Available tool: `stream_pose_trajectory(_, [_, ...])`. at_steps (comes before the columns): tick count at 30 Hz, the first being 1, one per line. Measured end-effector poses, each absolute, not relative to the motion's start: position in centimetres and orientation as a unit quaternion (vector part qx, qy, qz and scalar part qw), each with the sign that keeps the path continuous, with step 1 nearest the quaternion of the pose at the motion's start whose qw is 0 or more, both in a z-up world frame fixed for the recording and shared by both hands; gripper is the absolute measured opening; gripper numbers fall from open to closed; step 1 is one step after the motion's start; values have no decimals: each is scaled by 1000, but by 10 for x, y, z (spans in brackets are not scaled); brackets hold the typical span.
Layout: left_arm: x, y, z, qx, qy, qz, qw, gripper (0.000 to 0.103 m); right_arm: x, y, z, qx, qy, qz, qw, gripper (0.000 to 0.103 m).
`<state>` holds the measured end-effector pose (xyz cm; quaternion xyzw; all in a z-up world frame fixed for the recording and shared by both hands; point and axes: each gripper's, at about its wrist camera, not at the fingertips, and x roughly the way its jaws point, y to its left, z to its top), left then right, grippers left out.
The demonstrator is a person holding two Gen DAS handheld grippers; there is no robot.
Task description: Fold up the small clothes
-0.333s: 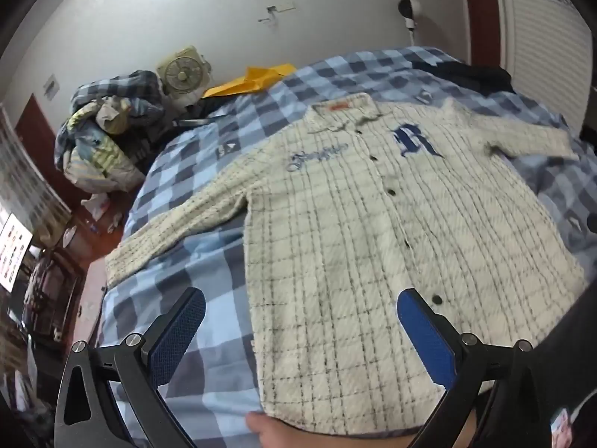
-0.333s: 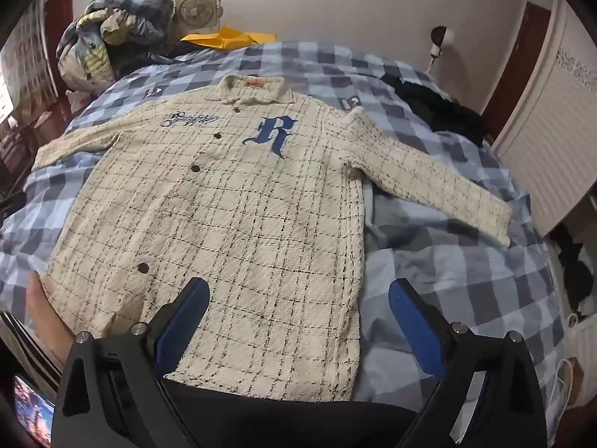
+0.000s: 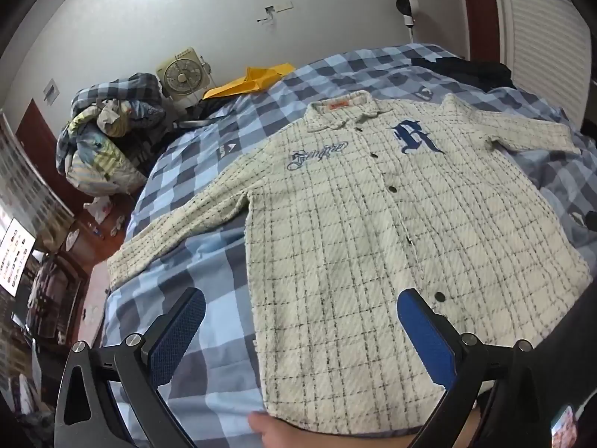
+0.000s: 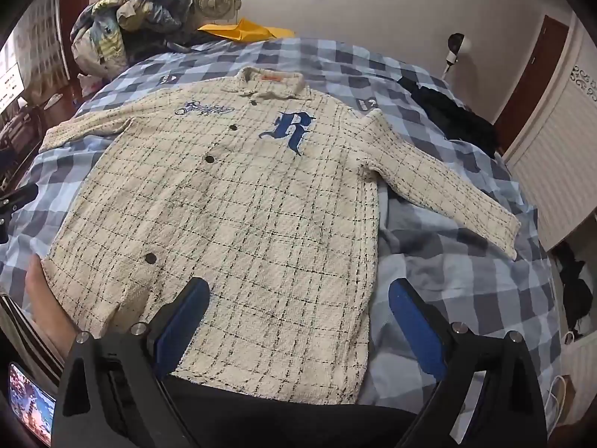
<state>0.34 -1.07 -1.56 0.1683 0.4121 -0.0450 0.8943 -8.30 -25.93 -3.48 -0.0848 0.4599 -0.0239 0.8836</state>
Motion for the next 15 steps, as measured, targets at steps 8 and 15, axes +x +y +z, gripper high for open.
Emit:
stream_pose_trajectory(8, [-2,-11,-15,172,403,-42,898,103,-50,-308,-32,-85,460,-26,883,95])
stream_pose_trajectory(15, [-2,-12,-13,175,400,-41,898,103,-49,-309,-32,-88,460,-26,883,95])
